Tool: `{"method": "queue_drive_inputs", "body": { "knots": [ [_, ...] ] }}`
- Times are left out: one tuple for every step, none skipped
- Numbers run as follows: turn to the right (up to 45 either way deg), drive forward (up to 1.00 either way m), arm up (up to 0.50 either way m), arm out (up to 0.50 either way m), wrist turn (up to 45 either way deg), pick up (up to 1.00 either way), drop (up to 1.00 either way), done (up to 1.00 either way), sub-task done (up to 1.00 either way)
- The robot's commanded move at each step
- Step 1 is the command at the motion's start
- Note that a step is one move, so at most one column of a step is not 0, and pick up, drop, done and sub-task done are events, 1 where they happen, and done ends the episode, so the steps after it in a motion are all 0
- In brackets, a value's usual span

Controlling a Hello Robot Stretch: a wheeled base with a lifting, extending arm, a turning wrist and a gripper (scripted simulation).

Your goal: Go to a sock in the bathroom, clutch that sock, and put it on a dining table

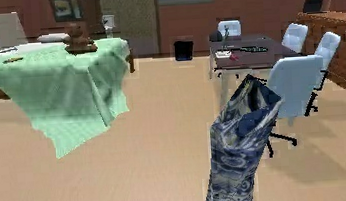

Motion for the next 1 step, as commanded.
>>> {"method": "queue_drive_inputs", "body": {
  "knots": [
    [0.0, 1.00, 0.00, 0.00, 0.0, 0.00, 0.00, 0.00, 0.00]
  ]
}}
